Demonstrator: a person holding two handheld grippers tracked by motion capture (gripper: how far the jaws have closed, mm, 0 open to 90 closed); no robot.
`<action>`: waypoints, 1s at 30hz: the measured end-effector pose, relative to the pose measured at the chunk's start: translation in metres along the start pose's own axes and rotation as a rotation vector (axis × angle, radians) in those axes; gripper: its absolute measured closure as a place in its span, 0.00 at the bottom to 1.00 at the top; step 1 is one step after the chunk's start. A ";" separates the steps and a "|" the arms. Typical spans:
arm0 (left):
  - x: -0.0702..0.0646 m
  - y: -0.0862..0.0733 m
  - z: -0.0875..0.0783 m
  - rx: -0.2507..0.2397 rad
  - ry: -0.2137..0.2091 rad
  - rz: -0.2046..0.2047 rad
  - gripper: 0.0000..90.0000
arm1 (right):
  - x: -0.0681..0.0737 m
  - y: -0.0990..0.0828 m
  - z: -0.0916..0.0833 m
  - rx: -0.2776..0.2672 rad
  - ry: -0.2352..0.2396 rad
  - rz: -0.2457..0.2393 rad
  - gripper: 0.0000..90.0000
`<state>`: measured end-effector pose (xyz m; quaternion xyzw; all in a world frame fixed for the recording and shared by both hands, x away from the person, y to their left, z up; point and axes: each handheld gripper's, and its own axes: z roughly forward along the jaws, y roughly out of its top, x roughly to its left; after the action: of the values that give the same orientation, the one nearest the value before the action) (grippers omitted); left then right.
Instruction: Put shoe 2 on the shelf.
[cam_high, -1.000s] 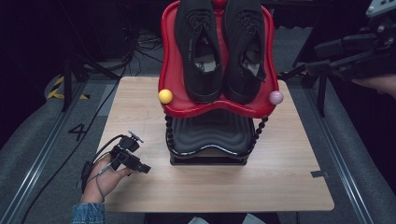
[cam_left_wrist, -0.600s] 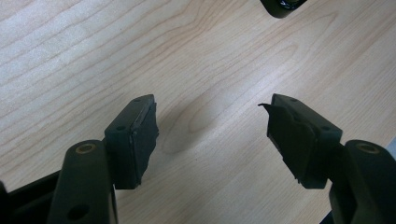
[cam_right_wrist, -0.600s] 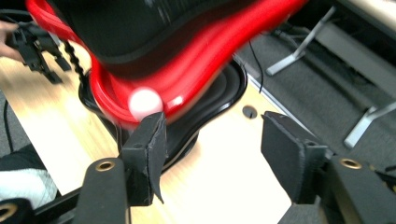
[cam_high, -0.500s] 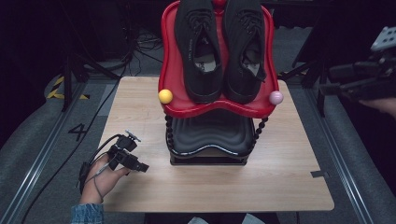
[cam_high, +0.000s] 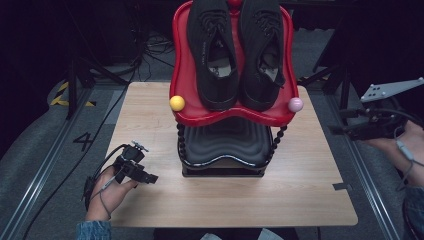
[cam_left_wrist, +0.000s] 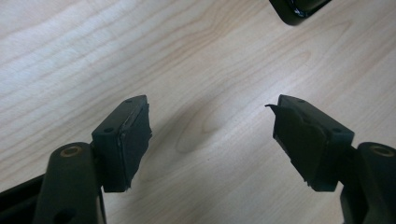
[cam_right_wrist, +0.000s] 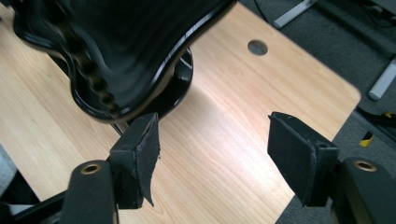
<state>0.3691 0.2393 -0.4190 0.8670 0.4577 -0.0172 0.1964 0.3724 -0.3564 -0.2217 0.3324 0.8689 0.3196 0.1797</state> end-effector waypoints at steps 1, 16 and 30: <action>0.000 0.000 -0.001 -0.015 0.008 0.001 0.31 | 0.000 0.000 0.000 0.000 0.000 0.000 0.38; -0.002 -0.001 -0.003 -0.076 0.065 -0.014 0.29 | -0.010 -0.085 0.076 -0.042 0.081 0.093 0.35; -0.002 -0.001 -0.003 -0.117 0.062 -0.026 0.27 | -0.008 -0.119 0.117 -0.085 0.120 0.139 0.34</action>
<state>0.3663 0.2392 -0.4158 0.8481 0.4751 0.0340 0.2322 0.3847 -0.3795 -0.3872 0.3641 0.8388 0.3871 0.1185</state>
